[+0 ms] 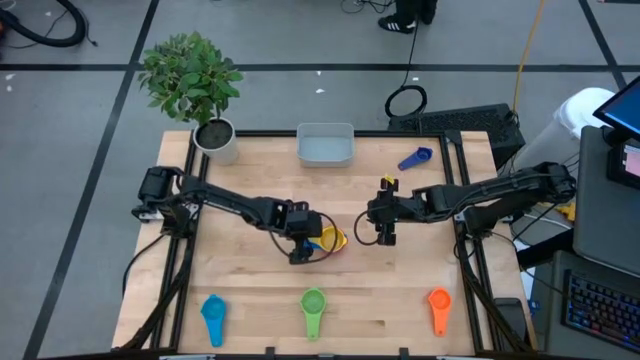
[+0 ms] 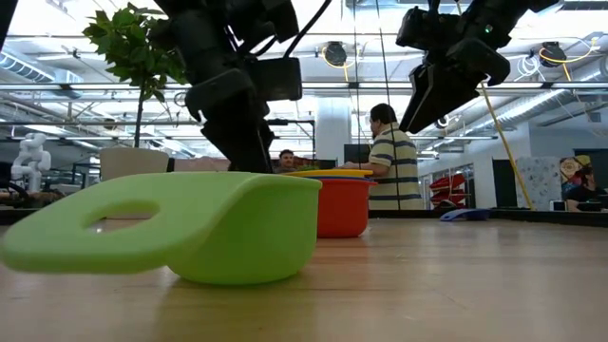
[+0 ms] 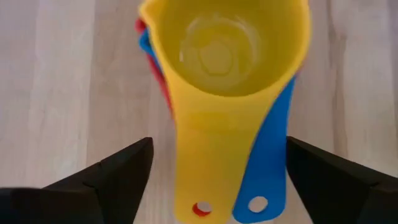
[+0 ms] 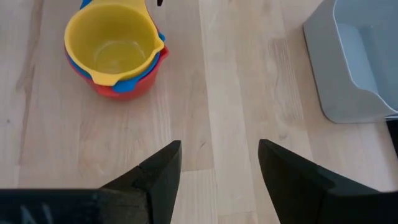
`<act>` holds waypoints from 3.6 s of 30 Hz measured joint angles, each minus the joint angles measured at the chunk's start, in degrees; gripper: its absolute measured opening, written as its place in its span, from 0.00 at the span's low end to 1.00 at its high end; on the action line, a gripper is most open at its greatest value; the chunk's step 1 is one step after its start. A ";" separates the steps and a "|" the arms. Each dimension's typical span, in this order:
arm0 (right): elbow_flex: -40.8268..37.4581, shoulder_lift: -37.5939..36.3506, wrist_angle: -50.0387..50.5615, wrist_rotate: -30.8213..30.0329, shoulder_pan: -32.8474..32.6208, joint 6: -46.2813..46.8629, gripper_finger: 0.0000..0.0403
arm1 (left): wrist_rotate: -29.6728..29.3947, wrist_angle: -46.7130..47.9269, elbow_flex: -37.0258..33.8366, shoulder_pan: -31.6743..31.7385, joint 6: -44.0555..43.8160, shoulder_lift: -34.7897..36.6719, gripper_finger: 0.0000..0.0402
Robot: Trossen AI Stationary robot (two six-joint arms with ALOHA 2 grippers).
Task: Nest measuring cups in basket
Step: Stack the yellow measuring cup on top of the blue measuring cup, then stack the green measuring cup on top of the yellow measuring cup
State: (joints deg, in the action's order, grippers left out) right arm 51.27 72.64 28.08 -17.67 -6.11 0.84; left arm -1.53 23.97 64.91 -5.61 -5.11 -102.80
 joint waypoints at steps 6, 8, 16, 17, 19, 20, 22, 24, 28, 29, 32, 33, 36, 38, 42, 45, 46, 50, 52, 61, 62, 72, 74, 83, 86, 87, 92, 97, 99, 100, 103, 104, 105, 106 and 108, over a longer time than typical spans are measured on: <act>0.00 0.00 0.00 0.00 -0.01 0.20 0.51 | 0.06 0.29 -0.01 0.23 -0.17 0.00 0.67; 0.00 0.00 0.00 0.00 0.00 0.20 0.51 | 0.45 0.30 -0.01 0.22 -0.19 0.00 0.60; 0.00 0.00 0.00 0.00 0.00 0.22 0.51 | 1.63 0.30 -0.01 0.22 -0.54 0.00 0.41; 0.00 0.00 0.00 0.00 -0.01 0.22 0.51 | 1.63 0.30 -0.01 0.22 -0.54 0.00 0.39; 0.00 0.00 0.00 0.00 0.00 0.22 0.51 | 1.65 0.30 -0.01 0.23 -0.54 0.00 0.37; 0.00 0.00 0.00 0.00 0.00 0.22 0.51 | 1.63 0.30 -0.01 0.22 -0.54 0.00 0.37; 0.00 0.00 0.00 0.00 0.00 0.22 0.51 | 1.65 0.30 -0.01 0.24 -0.54 0.00 0.39; 0.00 0.00 0.00 0.02 0.00 0.22 0.51 | 1.65 0.38 -0.01 0.24 -0.54 0.00 0.43; 0.00 0.00 -0.02 0.03 -0.01 0.08 0.51 | 1.72 0.80 -0.01 0.24 0.04 0.00 0.51; 0.00 0.00 -0.02 0.04 0.00 0.00 0.51 | 1.66 0.76 -0.01 0.24 0.45 0.00 0.53; 0.02 0.00 -0.04 0.04 0.00 -0.28 0.51 | 0.22 0.76 -0.01 0.19 2.27 0.74 0.59; 0.02 0.00 -0.04 0.04 0.00 -0.31 0.51 | -0.01 0.75 -0.01 0.17 2.66 1.35 0.61; 0.03 0.00 -0.04 0.06 -0.01 -0.42 0.51 | -0.01 0.59 -0.01 0.16 3.24 3.32 0.66; 0.04 0.00 -0.07 0.07 -0.02 -0.44 0.52 | -0.08 1.39 -0.01 -0.10 3.33 4.62 0.68; 0.04 0.00 -1.82 1.43 -0.35 -1.79 0.52 | -0.04 3.24 -0.01 -1.28 3.21 8.12 0.71; 0.58 0.02 -5.77 4.65 -2.01 -4.32 0.53 | -0.08 4.26 -0.02 -2.75 2.42 10.30 0.69; 0.97 0.02 -7.16 5.78 -2.85 -5.51 0.53 | -0.08 4.81 -0.07 -3.41 2.25 11.19 0.68; 2.82 0.02 -10.02 6.14 -7.02 -10.73 0.53 | -0.14 5.91 0.02 -6.46 0.88 14.76 0.63; 4.71 0.24 -10.16 6.13 -9.07 -12.56 0.53 | -1.06 7.10 0.02 -8.14 0.04 16.12 0.61; 15.31 9.46 -5.91 9.69 -15.12 -16.56 0.53 | -5.05 10.58 0.02 -15.26 -4.07 17.79 0.60; 16.30 10.99 -4.33 10.51 -15.36 -16.63 0.53 | -5.40 10.49 0.02 -15.91 -4.93 17.79 0.61; 19.30 17.80 -0.43 13.55 -18.59 -16.65 0.53 | -15.30 8.32 0.02 -23.62 -14.09 17.73 0.56; 19.34 18.29 -2.42 13.71 -18.77 -17.25 0.53 | -17.62 7.77 0.02 -24.87 -16.53 17.63 0.54; 23.37 25.67 -8.10 14.97 -19.19 -22.94 0.53 | -21.06 8.16 -0.01 -29.22 -26.33 17.59 0.44; 25.48 28.89 -8.34 14.99 -20.06 -24.17 0.53 | -20.99 8.22 -0.01 -30.39 -27.61 17.59 0.43; 25.95 29.80 -8.21 14.99 -20.38 -24.24 0.53 | -20.99 8.26 -0.01 -30.69 -28.00 17.59 0.43; 27.72 33.06 -8.62 15.02 -21.71 -24.17 0.53 | -20.93 8.50 -0.01 -31.46 -28.60 17.59 0.43; 27.87 34.26 -12.73 15.77 -22.16 -21.33 0.53 | -20.99 9.31 -0.03 -31.54 -26.93 17.59 0.49; 27.89 34.98 -14.20 16.50 -22.16 -19.87 0.53 | -21.26 9.72 -0.03 -31.32 -25.34 17.57 0.53; 27.88 35.41 -14.33 16.50 -22.16 -19.48 0.53 | -21.30 9.71 -0.03 -31.18 -24.65 17.57 0.55; 27.87 36.92 -14.93 16.41 -22.14 -18.62 0.53 | -21.23 9.01 -0.03 -30.64 -23.20 16.78 0.61; 27.87 37.16 -14.97 16.41 -22.14 -18.37 0.53 | -21.01 8.74 -0.03 -30.52 -22.73 16.22 0.63; 27.86 37.54 -15.34 16.39 -22.14 -18.18 0.53 | -20.54 8.73 -0.03 -30.48 -22.39 15.52 0.64; 27.87 37.91 -16.13 16.40 -22.14 -18.01 0.53 | -19.74 8.57 -0.03 -30.47 -22.31 14.63 0.65; 27.86 38.16 -16.74 16.29 -22.14 -17.76 0.53 | -17.93 7.77 -0.03 -30.57 -21.84 12.45 0.67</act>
State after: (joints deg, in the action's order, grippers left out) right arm 79.12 110.80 11.34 -1.38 -28.25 -16.92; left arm -19.46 31.75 64.88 -36.18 -26.95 -90.35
